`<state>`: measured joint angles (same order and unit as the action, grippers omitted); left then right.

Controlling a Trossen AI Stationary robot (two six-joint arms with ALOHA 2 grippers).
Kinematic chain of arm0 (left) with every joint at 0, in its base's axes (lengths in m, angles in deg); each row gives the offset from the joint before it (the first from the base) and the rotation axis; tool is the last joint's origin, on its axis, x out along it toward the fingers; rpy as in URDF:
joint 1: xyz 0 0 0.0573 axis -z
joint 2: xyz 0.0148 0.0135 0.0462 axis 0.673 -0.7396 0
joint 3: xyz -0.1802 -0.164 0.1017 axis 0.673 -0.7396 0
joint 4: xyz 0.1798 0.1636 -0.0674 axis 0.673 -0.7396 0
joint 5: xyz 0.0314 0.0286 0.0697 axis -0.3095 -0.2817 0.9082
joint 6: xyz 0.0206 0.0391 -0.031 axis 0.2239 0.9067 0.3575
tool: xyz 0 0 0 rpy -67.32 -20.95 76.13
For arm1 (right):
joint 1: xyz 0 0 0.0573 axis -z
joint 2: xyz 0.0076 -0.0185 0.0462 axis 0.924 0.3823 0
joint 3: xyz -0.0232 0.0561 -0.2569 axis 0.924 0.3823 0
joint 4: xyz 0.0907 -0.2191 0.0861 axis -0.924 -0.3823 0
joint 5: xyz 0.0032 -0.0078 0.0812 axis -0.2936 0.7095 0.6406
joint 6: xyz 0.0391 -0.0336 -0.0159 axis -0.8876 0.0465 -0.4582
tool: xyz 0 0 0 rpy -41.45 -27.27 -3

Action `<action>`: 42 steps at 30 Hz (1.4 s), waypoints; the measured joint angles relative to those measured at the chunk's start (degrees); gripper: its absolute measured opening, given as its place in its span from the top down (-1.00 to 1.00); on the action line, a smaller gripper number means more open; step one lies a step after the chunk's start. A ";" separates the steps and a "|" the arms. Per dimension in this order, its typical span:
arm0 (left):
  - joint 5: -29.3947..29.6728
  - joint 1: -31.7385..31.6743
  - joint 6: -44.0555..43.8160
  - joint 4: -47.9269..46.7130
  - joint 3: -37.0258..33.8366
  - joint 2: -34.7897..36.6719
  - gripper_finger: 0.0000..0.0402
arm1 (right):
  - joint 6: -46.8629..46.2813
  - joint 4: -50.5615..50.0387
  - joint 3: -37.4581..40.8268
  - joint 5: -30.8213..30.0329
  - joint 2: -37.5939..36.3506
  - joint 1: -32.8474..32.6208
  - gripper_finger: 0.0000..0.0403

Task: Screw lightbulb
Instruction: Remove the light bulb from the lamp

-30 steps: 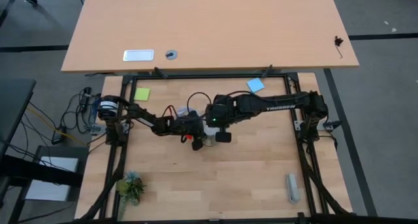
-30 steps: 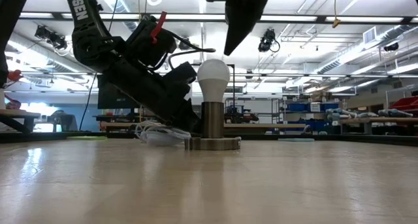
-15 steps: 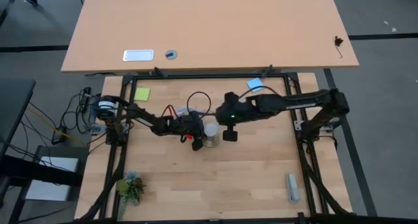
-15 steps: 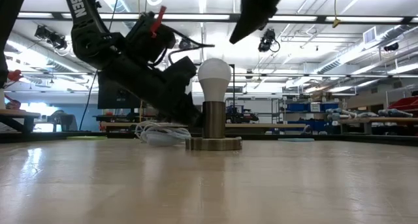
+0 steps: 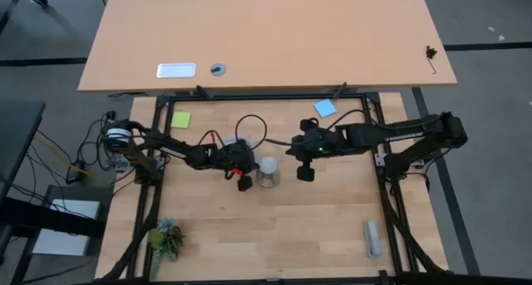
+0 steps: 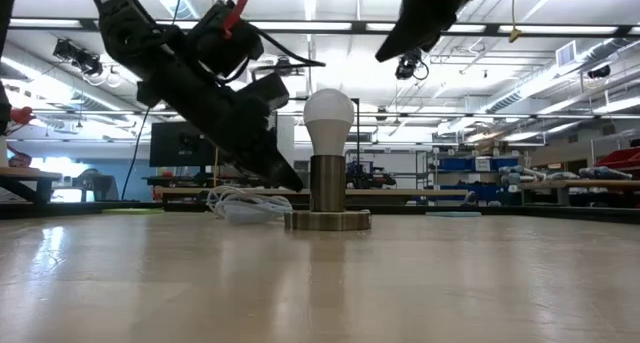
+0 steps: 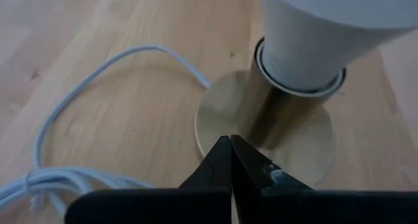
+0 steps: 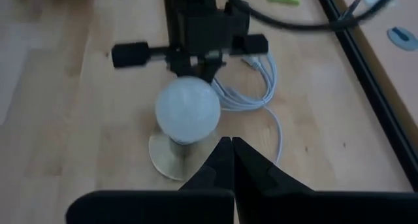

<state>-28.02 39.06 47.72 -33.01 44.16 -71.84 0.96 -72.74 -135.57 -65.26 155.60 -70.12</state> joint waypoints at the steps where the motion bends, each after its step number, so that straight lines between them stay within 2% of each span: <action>1: -0.02 0.10 0.06 -0.83 0.00 0.65 1.00 | 0.03 0.36 0.97 0.01 -0.59 0.01 0.99; 10: -1.09 2.14 2.93 -1.76 0.02 6.35 1.00 | 0.58 9.73 10.93 0.11 -6.74 0.01 0.99; 19: -1.17 3.68 2.93 -0.18 0.01 6.97 1.00 | 0.34 17.28 18.70 1.69 -13.44 0.01 0.98; 24: -5.24 3.80 2.93 6.54 0.00 6.94 1.00 | 0.18 20.45 21.01 2.99 -15.70 -0.01 0.98; 29: -6.15 4.03 2.87 10.79 -1.32 6.94 1.00 | 1.09 22.76 23.06 3.02 -16.36 -0.01 0.97; 37: -5.67 5.66 0.73 20.53 -7.42 6.94 1.00 | 1.42 25.84 23.52 3.06 -16.17 -0.06 0.96; 42: -4.39 6.31 -0.13 24.22 -10.99 7.85 1.00 | -3.28 24.67 23.52 3.08 -15.03 -0.01 0.96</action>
<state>-32.42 45.37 47.59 -8.79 33.17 -63.99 -2.32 -48.07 -112.06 -62.18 140.58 -70.13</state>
